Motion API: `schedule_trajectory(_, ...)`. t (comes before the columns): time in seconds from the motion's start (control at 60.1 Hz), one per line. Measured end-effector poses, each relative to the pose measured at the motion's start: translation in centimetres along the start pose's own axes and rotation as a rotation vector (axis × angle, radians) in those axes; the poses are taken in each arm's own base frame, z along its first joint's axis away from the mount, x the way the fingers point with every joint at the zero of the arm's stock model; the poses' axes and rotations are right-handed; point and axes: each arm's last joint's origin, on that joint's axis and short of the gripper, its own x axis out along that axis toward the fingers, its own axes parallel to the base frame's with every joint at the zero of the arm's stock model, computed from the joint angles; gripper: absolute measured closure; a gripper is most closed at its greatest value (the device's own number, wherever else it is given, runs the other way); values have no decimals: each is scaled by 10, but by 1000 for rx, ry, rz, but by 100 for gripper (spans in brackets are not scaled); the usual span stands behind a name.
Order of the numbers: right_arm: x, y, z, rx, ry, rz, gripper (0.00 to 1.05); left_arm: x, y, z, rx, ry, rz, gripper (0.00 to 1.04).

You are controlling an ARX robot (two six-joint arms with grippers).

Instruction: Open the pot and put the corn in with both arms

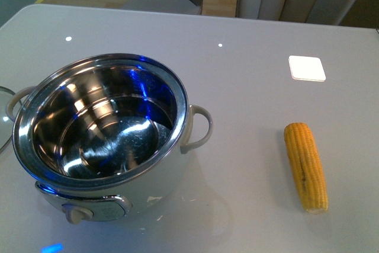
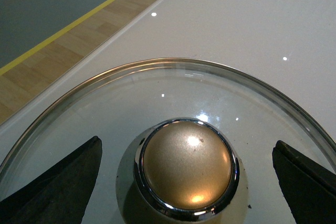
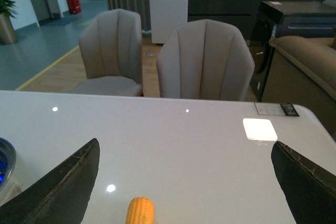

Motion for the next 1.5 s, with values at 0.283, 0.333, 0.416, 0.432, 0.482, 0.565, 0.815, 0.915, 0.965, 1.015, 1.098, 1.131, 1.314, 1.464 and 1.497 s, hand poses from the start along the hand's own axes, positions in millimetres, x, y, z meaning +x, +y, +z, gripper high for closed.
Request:
schedule_trajectory(0.283,0,0,0,0,3,1,9,-105,-30,151,15,-412,-86,7)
schedule_trajectory(0.333,0,0,0,0,2,1,9,-111,-30,146,12,-379,-91,7)
schedule_trajectory(0.416,0,0,0,0,3,4,9,-125,-29,144,7,-364,-93,7)
schedule_trajectory(0.432,0,0,0,0,3,4,9,-128,-29,144,6,-367,-92,7)
schedule_trajectory(0.482,0,0,0,0,3,4,9,-140,-29,146,7,-386,-103,7)
schedule_trajectory(0.565,0,0,0,0,3,4,9,-164,-32,147,8,-417,-131,7)
schedule_trajectory(0.815,0,0,0,0,3,3,9,-214,-44,136,45,-434,-230,12)
schedule_trajectory(0.915,0,0,0,0,3,4,9,-220,-49,127,91,-355,-330,30)
schedule_trajectory(0.965,0,0,0,0,3,4,9,-224,-54,119,101,-342,-344,42)
schedule_trajectory(1.015,0,0,0,0,3,3,9,-230,-56,115,105,-352,-339,55)
schedule_trajectory(1.098,0,0,0,0,3,4,9,-235,-60,111,109,-360,-342,69)
schedule_trajectory(1.131,0,0,0,0,3,4,9,-236,-60,109,110,-360,-341,75)
schedule_trajectory(1.314,0,0,0,0,3,4,9,-245,-64,98,113,-356,-341,101)
schedule_trajectory(1.464,0,0,0,0,3,3,9,-252,-71,92,110,-360,-322,101)
schedule_trajectory(1.497,0,0,0,0,3,4,9,-253,-73,89,111,-375,-338,102)
